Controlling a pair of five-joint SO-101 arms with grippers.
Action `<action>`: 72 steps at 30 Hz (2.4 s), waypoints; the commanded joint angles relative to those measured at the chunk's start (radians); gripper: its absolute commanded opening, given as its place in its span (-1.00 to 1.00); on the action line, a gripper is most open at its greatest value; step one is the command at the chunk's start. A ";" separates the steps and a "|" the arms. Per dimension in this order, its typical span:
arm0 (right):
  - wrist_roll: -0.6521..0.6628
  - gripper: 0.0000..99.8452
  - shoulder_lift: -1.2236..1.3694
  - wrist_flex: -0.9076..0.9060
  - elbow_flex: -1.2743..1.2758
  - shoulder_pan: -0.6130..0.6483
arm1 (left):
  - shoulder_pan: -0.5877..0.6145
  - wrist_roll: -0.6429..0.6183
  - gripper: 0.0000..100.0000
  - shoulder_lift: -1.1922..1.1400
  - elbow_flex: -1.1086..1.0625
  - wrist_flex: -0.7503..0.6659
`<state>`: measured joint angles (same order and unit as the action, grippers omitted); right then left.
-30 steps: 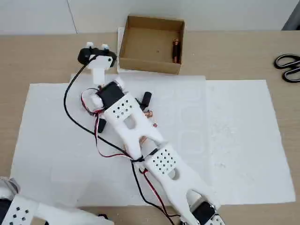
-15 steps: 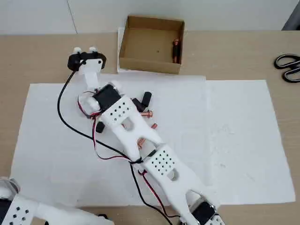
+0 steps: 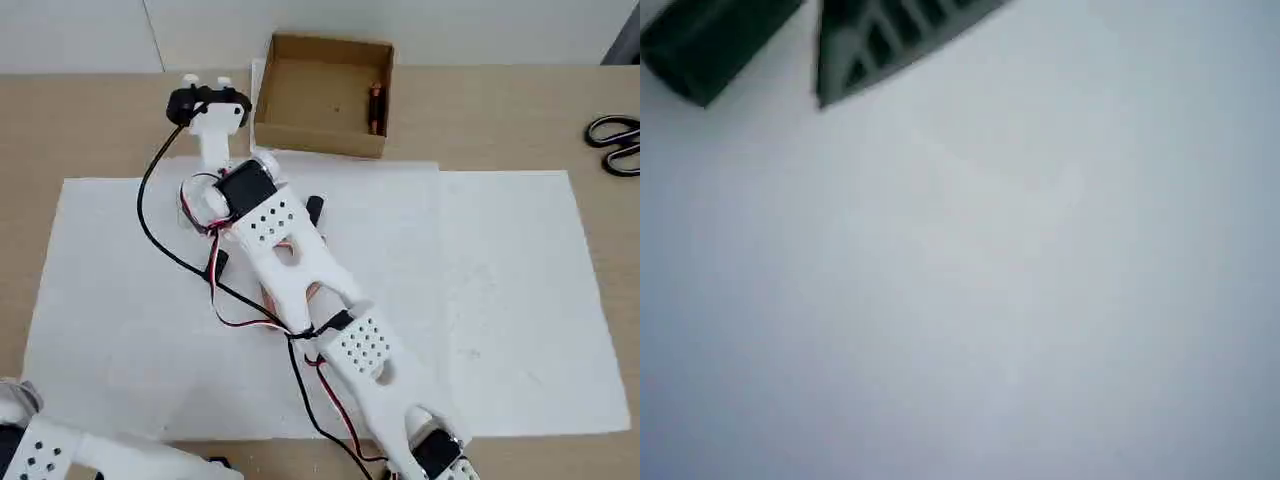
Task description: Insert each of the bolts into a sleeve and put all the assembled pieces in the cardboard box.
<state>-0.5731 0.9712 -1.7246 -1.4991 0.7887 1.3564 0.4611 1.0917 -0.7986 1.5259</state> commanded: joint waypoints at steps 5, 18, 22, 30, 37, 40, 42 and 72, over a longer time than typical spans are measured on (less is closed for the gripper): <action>-0.100 -0.65 -0.226 -0.007 0.209 -0.008 | -0.005 0.006 -0.47 0.011 0.005 0.006; -0.114 -0.65 -0.240 0.012 0.313 0.070 | -0.005 0.006 -0.47 0.011 0.005 0.008; -0.115 -0.65 -0.231 0.067 0.319 0.076 | -0.005 0.006 -0.47 0.011 0.005 0.008; -0.276 -0.65 -0.091 0.163 0.313 0.065 | -0.005 0.006 -0.47 0.011 0.005 0.008; -0.278 -0.65 -0.056 0.188 0.313 0.065 | -0.005 0.006 -0.47 0.011 0.005 0.008; -0.278 -0.65 -0.054 0.176 0.318 0.064 | -0.005 0.006 -0.47 0.011 0.005 0.008; -0.278 -0.65 -0.054 0.176 0.318 0.062 | -0.005 0.006 -0.47 0.011 0.005 0.008; -0.393 -0.67 0.042 0.145 0.316 0.068 | -0.005 0.006 -0.47 0.011 0.005 0.006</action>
<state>-0.9582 1.0234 -1.5942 -1.1753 0.8592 1.3564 0.4611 1.0917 -0.7986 1.5259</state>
